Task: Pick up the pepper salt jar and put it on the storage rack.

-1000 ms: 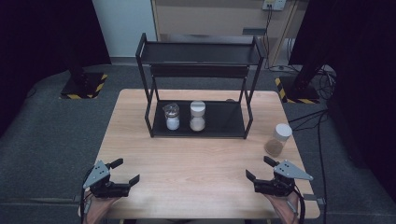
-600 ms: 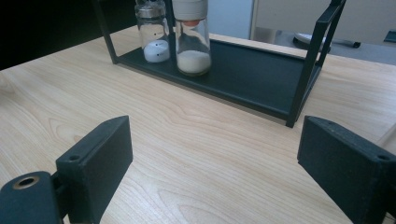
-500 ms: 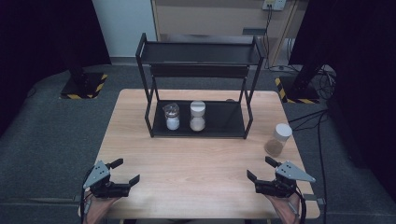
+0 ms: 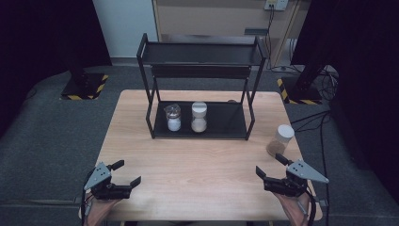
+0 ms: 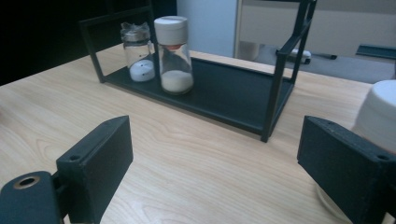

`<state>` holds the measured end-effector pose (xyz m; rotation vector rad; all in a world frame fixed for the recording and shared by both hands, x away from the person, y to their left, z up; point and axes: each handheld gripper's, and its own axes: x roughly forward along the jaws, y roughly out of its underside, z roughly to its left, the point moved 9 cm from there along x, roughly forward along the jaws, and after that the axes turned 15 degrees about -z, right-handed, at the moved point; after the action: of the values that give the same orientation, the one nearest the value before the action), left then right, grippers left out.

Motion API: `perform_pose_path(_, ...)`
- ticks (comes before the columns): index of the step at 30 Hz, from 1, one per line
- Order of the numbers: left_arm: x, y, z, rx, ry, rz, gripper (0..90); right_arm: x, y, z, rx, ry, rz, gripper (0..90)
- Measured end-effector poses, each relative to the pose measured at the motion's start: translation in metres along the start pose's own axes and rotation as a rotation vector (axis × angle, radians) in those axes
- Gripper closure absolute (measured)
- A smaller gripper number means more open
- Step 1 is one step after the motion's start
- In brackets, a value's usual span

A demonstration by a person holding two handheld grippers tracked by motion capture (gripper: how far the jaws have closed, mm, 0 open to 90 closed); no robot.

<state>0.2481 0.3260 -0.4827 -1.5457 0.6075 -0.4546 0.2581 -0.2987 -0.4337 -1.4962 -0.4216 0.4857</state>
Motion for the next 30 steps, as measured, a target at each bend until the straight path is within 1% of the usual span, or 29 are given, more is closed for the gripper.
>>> perform_pose_path(8, -0.001, 0.0, 0.0, -0.002, -0.004, -0.003, 3.3, 0.0, -0.01, -0.009, -0.006, 0.029, -0.001, 10.4)
perform_pose_path(10, 0.0, 0.0, 0.0, -0.002, -0.003, -0.002, 3.3, 0.001, -0.012, -0.012, -0.016, 0.039, 0.001, 10.3)
perform_pose_path(12, 0.0, 0.0, 0.0, 0.0, -0.003, -0.001, 3.3, 0.002, -0.014, -0.016, -0.009, 0.045, 0.001, 10.3)
perform_pose_path(16, -0.001, 0.0, 0.0, -0.002, -0.005, -0.001, 3.3, 0.004, -0.018, -0.023, -0.014, 0.072, 0.006, 10.2)
perform_pose_path(18, -0.001, 0.0, 0.0, -0.002, -0.005, 0.001, 3.3, 0.006, -0.019, -0.028, -0.023, 0.091, 0.012, 10.3)
perform_pose_path(21, -0.001, -0.001, 0.0, 0.0, -0.009, 0.004, 3.2, 0.01, -0.019, -0.037, -0.02, 0.12, 0.024, 10.3)
perform_pose_path(23, -0.002, -0.001, 0.0, -0.001, -0.014, 0.004, 3.2, 0.013, -0.019, -0.043, -0.004, 0.137, 0.029, 10.3)
perform_pose_path(26, -0.003, -0.001, 0.0, -0.002, -0.021, 0.006, 3.2, 0.018, -0.02, -0.05, -0.024, 0.175, 0.044, 10.3)
perform_pose_path(30, -0.003, -0.001, 0.0, 0.004, -0.026, 0.009, 3.2, 0.026, -0.018, -0.063, -0.01, 0.209, 0.059, 10.4)
